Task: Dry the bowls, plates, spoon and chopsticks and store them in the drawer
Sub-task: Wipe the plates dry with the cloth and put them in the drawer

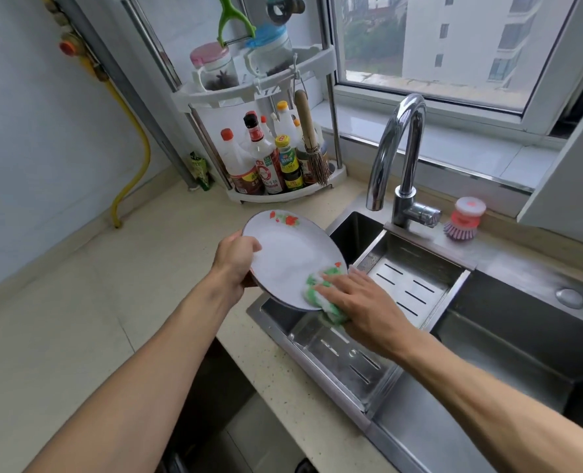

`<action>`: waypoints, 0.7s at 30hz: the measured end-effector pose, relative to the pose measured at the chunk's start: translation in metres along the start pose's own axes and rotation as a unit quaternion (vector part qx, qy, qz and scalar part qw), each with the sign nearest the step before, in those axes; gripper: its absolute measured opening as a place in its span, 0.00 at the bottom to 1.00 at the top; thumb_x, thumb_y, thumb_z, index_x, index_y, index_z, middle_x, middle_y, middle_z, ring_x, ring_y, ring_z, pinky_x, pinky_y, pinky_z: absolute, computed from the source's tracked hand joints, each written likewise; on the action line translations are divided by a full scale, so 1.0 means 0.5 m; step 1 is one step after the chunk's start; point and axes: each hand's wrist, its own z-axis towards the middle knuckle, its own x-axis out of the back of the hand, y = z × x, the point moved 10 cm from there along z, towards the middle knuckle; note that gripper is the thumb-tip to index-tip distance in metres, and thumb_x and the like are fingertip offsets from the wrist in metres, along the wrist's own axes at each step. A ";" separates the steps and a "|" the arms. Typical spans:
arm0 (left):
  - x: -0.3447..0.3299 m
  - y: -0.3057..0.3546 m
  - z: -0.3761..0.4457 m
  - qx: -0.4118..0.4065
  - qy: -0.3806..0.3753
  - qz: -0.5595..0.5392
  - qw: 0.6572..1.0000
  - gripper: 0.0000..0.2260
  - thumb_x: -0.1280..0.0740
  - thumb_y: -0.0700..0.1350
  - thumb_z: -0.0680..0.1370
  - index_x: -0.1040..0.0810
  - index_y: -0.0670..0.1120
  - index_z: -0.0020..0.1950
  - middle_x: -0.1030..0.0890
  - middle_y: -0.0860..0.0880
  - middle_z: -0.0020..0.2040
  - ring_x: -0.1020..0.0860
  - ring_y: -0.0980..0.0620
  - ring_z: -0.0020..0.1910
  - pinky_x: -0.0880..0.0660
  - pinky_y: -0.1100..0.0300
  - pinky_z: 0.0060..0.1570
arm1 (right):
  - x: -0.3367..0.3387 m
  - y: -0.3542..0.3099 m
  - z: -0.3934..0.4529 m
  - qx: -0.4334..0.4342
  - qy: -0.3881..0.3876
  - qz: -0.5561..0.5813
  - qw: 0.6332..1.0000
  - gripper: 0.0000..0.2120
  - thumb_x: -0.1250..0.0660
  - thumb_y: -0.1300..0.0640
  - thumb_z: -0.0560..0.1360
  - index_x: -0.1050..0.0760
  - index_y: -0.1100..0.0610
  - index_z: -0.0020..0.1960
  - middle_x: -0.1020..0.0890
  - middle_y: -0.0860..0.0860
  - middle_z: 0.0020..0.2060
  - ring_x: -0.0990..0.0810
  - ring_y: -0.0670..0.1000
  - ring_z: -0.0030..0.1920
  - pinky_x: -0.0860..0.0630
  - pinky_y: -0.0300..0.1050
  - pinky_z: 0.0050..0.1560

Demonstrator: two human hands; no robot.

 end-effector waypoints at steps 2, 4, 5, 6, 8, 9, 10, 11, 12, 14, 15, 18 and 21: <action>-0.003 -0.007 0.001 0.015 0.001 -0.040 0.999 0.06 0.38 0.38 0.77 0.25 0.42 0.53 0.23 0.41 0.50 0.22 0.44 0.45 0.23 0.56 0.35 | 0.037 -0.042 0.007 0.010 0.094 -0.035 0.995 0.09 0.34 0.57 0.75 0.19 0.57 0.54 0.17 0.55 0.43 0.19 0.57 0.40 0.19 0.52 0.38; -0.031 -0.020 -0.010 -0.002 -0.018 -0.076 0.997 0.14 0.37 0.35 0.76 0.26 0.43 0.61 0.21 0.41 0.53 0.22 0.44 0.47 0.22 0.55 0.36 | 0.066 -0.082 0.032 -0.007 0.137 -0.029 0.990 0.12 0.41 0.57 0.72 0.20 0.59 0.46 0.21 0.54 0.34 0.23 0.56 0.31 0.25 0.46 0.25; -0.045 -0.034 -0.017 -0.008 -0.021 -0.101 0.995 0.20 0.38 0.34 0.75 0.27 0.46 0.65 0.21 0.41 0.55 0.21 0.44 0.48 0.21 0.55 0.36 | 0.076 -0.097 0.046 -0.018 0.151 -0.023 0.988 0.14 0.43 0.55 0.72 0.20 0.60 0.44 0.21 0.55 0.33 0.24 0.56 0.30 0.27 0.45 0.23; -0.058 -0.047 -0.031 -0.010 -0.018 -0.128 0.992 0.24 0.39 0.32 0.75 0.29 0.50 0.68 0.20 0.43 0.55 0.20 0.43 0.49 0.21 0.55 0.36 | 0.083 -0.109 0.054 -0.020 0.164 -0.022 0.986 0.16 0.44 0.54 0.72 0.20 0.60 0.43 0.21 0.55 0.33 0.24 0.55 0.30 0.28 0.44 0.23; -0.061 -0.071 -0.044 -0.012 0.017 -0.173 0.985 0.26 0.41 0.33 0.75 0.31 0.53 0.70 0.20 0.44 0.56 0.20 0.43 0.51 0.19 0.53 0.41 | 0.076 -0.123 0.059 -0.020 0.161 -0.021 0.987 0.15 0.42 0.53 0.73 0.20 0.59 0.47 0.19 0.54 0.36 0.22 0.54 0.33 0.26 0.45 0.27; -0.052 -0.075 -0.045 -0.020 0.044 -0.178 0.983 0.26 0.41 0.34 0.74 0.30 0.52 0.70 0.21 0.44 0.57 0.20 0.42 0.53 0.18 0.50 0.46 | 0.061 -0.123 0.059 -0.016 0.136 0.005 0.991 0.13 0.38 0.54 0.73 0.19 0.57 0.51 0.17 0.53 0.41 0.21 0.55 0.37 0.25 0.45 0.30; -0.039 -0.075 -0.044 -0.028 0.069 -0.166 0.983 0.26 0.41 0.37 0.73 0.29 0.51 0.70 0.21 0.44 0.58 0.20 0.40 0.56 0.19 0.46 0.52 | 0.039 -0.116 0.057 -0.009 0.099 0.042 0.994 0.13 0.33 0.55 0.73 0.19 0.55 0.56 0.17 0.52 0.46 0.20 0.56 0.42 0.24 0.46 0.35; -0.024 -0.074 -0.043 -0.034 0.090 -0.148 0.984 0.26 0.41 0.39 0.71 0.27 0.50 0.68 0.21 0.44 0.58 0.21 0.40 0.57 0.20 0.43 0.56 | 0.017 -0.103 0.054 -0.003 0.054 0.075 0.996 0.18 0.29 0.56 0.72 0.21 0.53 0.62 0.17 0.51 0.52 0.19 0.56 0.49 0.22 0.48 0.41; -0.011 -0.074 -0.041 -0.036 0.103 -0.132 0.985 0.25 0.42 0.39 0.70 0.26 0.49 0.68 0.21 0.45 0.58 0.22 0.40 0.58 0.21 0.41 0.58 | -0.008 -0.082 0.050 -0.003 -0.001 0.093 0.996 0.24 0.27 0.55 0.72 0.24 0.52 0.68 0.18 0.51 0.60 0.20 0.56 0.56 0.20 0.50 0.50; 0.001 -0.068 -0.043 -0.045 0.103 -0.107 0.988 0.24 0.43 0.35 0.74 0.27 0.48 0.68 0.21 0.45 0.59 0.23 0.41 0.59 0.22 0.41 0.59 | -0.035 -0.029 0.040 -0.024 -0.091 0.083 0.992 0.30 0.27 0.53 0.75 0.31 0.50 0.75 0.27 0.52 0.72 0.29 0.54 0.72 0.30 0.57 0.70; 0.002 -0.062 -0.045 -0.054 0.101 -0.092 0.989 0.24 0.43 0.35 0.75 0.27 0.49 0.70 0.22 0.46 0.60 0.23 0.42 0.59 0.22 0.42 0.59 | -0.042 -0.005 0.037 -0.041 -0.127 0.067 0.989 0.32 0.29 0.54 0.76 0.35 0.50 0.78 0.33 0.52 0.76 0.37 0.52 0.77 0.40 0.59 0.76; 0.001 -0.042 -0.058 -0.076 0.124 -0.070 0.987 0.25 0.43 0.36 0.76 0.27 0.51 0.71 0.22 0.47 0.63 0.23 0.44 0.60 0.22 0.46 0.60 | -0.049 -0.023 0.042 -0.063 -0.187 0.066 0.978 0.39 0.33 0.60 0.77 0.49 0.48 0.81 0.42 0.54 0.80 0.44 0.55 0.79 0.47 0.58 0.79; -0.003 -0.035 -0.056 -0.073 0.129 -0.057 0.987 0.24 0.43 0.38 0.75 0.26 0.52 0.69 0.21 0.47 0.62 0.23 0.43 0.61 0.22 0.44 0.60 | -0.040 -0.099 0.045 -0.025 -0.170 0.104 0.980 0.39 0.36 0.63 0.77 0.50 0.42 0.81 0.42 0.57 0.79 0.42 0.59 0.77 0.44 0.56 0.76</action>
